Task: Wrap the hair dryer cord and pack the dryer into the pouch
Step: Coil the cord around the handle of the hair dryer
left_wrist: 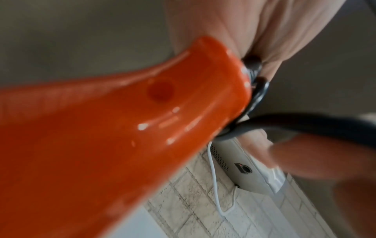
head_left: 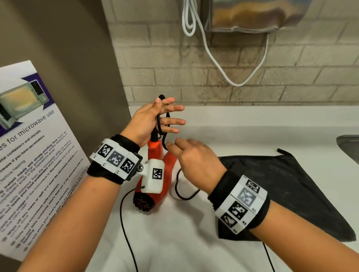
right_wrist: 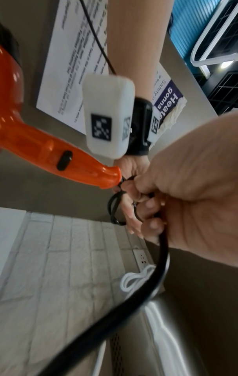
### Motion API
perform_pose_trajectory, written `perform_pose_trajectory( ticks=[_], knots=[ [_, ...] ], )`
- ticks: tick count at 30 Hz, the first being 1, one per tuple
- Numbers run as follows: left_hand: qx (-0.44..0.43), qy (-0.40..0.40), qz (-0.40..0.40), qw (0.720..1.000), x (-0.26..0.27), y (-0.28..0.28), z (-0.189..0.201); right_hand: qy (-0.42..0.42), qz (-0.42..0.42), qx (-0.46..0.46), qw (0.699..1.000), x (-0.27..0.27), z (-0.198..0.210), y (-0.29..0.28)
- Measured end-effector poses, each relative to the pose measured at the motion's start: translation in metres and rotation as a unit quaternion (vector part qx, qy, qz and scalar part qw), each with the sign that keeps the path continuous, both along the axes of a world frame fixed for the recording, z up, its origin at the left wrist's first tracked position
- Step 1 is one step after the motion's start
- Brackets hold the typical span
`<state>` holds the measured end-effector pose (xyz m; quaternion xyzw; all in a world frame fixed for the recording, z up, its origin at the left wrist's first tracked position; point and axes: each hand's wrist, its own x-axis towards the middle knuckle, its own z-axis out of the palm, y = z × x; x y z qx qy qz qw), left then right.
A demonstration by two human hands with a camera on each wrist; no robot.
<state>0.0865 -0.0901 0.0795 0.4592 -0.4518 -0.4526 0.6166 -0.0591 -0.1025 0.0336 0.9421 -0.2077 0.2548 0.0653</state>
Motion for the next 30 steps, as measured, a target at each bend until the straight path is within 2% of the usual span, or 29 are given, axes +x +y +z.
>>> perform_pose_trajectory(
  ticks=[2, 4, 6, 10, 13, 16, 20, 23, 30],
  knots=[
    [0.004, -0.032, -0.008, 0.999, -0.003, 0.001, -0.001, -0.024, 0.031, -0.043, 0.998, -0.001, 0.006, -0.007],
    [0.003, -0.07, -0.013, 0.997, -0.006, 0.002, 0.0, -0.037, 0.063, -0.044, 0.996, 0.0, 0.018, -0.013],
    [-0.002, -0.112, -0.017, 0.994, -0.011, 0.002, -0.001, -0.059, 0.078, -0.01, 0.995, 0.002, 0.029, -0.015],
    [0.047, -0.227, -0.008, 0.973, -0.019, 0.003, 0.001, -0.159, 0.058, 0.146, 0.975, 0.004, 0.053, -0.02],
    [0.036, -0.202, -0.088, 0.975, -0.017, 0.001, 0.0, -0.162, 0.026, 0.25, 0.954, 0.001, 0.062, -0.035],
    [0.05, -0.172, -0.112, 0.977, -0.011, -0.001, 0.0, -0.133, 0.032, 0.295, 0.946, 0.0, 0.063, -0.045],
    [0.056, -0.124, -0.101, 0.986, -0.004, 0.0, 0.001, -0.13, 0.037, 0.285, 0.949, -0.003, 0.059, -0.058],
    [0.052, -0.119, -0.08, 0.988, 0.001, 0.001, 0.002, -0.116, 0.029, 0.266, 0.957, -0.006, 0.055, -0.065],
    [0.041, -0.07, -0.077, 0.994, 0.007, 0.0, -0.005, -0.167, 0.003, 0.263, 0.95, 0.0, 0.047, -0.064]
  ],
)
